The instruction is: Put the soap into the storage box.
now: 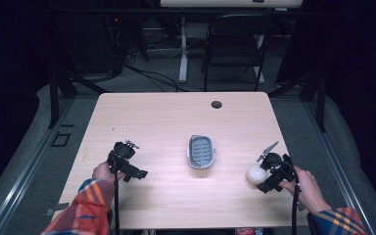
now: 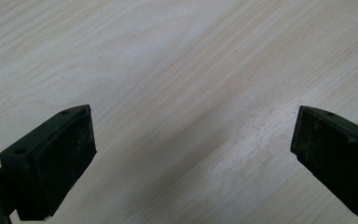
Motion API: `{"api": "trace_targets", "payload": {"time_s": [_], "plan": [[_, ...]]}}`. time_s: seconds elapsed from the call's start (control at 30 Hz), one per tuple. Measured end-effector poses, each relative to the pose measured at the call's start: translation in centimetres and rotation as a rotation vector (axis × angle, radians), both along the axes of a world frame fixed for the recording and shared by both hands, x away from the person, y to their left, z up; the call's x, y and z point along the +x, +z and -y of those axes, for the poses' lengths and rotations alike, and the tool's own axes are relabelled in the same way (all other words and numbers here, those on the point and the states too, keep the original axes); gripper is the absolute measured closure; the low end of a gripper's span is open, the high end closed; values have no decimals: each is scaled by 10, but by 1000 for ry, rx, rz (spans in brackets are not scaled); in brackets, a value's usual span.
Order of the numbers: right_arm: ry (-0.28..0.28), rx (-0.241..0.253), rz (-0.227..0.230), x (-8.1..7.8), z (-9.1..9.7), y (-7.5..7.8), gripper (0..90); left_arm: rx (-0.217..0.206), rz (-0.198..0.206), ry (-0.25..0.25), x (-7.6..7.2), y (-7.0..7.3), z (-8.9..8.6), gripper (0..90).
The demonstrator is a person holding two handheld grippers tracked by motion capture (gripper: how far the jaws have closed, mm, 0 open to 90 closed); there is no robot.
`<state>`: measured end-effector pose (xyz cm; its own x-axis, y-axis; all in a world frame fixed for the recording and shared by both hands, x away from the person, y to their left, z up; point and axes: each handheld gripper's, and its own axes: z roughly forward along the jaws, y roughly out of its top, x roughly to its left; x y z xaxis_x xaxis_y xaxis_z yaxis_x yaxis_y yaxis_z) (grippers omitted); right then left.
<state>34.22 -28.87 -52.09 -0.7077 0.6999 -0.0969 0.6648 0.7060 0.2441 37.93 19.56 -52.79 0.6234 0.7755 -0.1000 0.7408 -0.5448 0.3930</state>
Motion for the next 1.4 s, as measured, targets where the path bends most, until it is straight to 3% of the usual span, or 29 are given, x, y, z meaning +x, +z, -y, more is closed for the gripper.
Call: {"api": "trace_targets", "payload": {"time_s": [0.03,0.1,0.13,0.23,0.27,0.3,0.37,0.43,0.47,0.57,0.63,0.67,0.77,0.83,0.9,0.93,0.97,1.1,1.23,1.33,1.4], "plan": [[-4,14,4,1,-1,-1,0,-1,1,0,0,0,0,0],[8,-7,-6,3,-3,0,0,0,1,-2,-1,0,0,0],[-5,18,0,4,-5,-2,0,-1,1,-2,-1,0,0,0],[-10,-2,-8,8,-7,-2,0,2,-4,-7,0,0,-1,0],[-20,24,7,8,-8,-5,0,1,-7,-6,0,0,-1,0],[-4,-4,-9,9,-8,-2,0,1,-8,-6,0,0,0,0],[3,7,-14,11,-11,-3,0,2,-9,-7,0,0,0,0],[1,8,-1,12,-14,-5,0,3,-8,-7,0,0,0,0],[7,-19,4,13,-15,-4,0,5,-6,-10,0,0,0,0],[19,-5,1,14,-17,-5,0,3,-6,-9,0,0,0,0],[2,22,23,14,-19,-9,0,4,-6,-10,0,0,0,0],[35,-13,-3,16,-19,-5,0,4,-4,-10,0,0,0,0],[31,-19,22,17,-21,-5,0,7,-5,-11,0,0,0,0],[6,13,36,16,-23,-9,0,8,-5,-11,0,0,0,0],[40,-40,-4,20,-24,-9,0,8,-6,-10,0,0,0,0],[29,-29,4,20,-25,-11,0,7,-6,-10,0,0,0,0],[36,-51,-6,20,-26,-10,0,7,-6,-10,0,0,0,0],[37,-65,5,23,-27,-10,10,7,-9,-11,0,0,0,0],[31,-48,-2,24,-28,-14,28,7,-10,-10,0,0,0,0],[41,-77,-10,25,-29,-13,3,11,-10,-11,0,0,0,0],[39,-60,-9,25,-30,-13,0,8,-9,-9,0,0,0,0]]}}
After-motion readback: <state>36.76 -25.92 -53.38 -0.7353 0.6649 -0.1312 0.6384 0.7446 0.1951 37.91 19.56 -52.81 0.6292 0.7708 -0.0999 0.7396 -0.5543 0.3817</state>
